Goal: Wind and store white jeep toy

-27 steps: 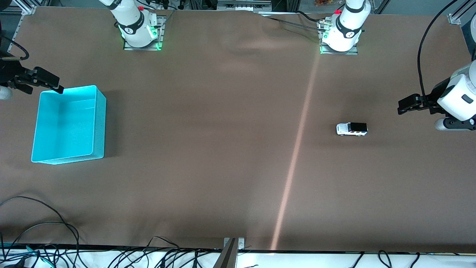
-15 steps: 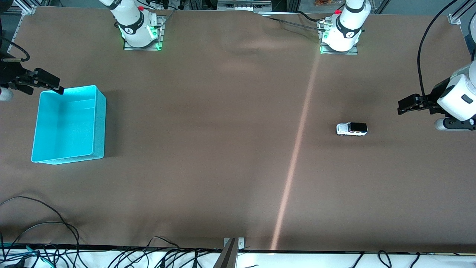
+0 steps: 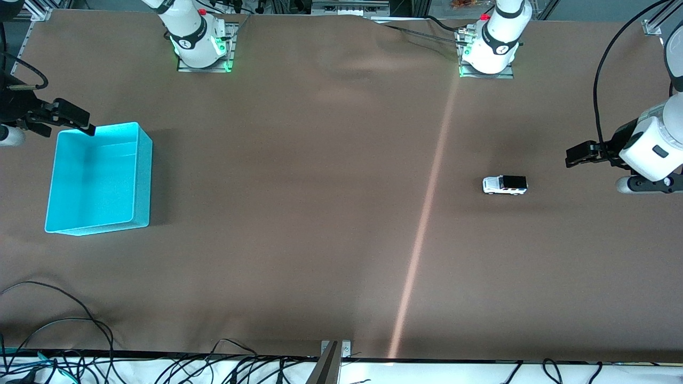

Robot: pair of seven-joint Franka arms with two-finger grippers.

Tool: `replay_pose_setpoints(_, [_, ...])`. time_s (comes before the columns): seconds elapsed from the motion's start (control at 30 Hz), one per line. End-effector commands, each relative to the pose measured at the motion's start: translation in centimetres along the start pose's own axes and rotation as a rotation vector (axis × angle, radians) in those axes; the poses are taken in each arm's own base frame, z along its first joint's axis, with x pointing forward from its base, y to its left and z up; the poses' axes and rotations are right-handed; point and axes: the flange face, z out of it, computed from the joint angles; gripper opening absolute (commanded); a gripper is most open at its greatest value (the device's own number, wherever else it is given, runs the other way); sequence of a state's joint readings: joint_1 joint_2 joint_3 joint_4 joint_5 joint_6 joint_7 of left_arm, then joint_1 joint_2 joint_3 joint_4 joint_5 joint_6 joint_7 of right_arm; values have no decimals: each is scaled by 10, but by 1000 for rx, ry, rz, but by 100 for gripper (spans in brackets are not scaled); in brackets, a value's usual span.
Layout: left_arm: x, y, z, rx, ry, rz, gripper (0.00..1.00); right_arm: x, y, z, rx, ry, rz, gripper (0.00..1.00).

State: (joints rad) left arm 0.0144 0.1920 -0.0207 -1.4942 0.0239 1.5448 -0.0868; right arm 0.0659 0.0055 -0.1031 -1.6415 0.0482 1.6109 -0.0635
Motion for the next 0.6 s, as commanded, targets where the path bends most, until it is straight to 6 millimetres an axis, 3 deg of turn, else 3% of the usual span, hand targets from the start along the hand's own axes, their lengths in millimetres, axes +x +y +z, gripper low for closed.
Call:
replay_pose_setpoints(0.0, [3,-4,7,-15,-20,-107,100,0,-4,-9,-9,8,-21,100])
replay_pose_setpoints(0.17, [11,-2,24,-6,-50,-240,100,0,-6,-9,0,7,-22,100])
replay_pose_setpoints(0.57, [33,-3,75,39,-121,-761,100,0,-7,-16,-1,16,-25,100])
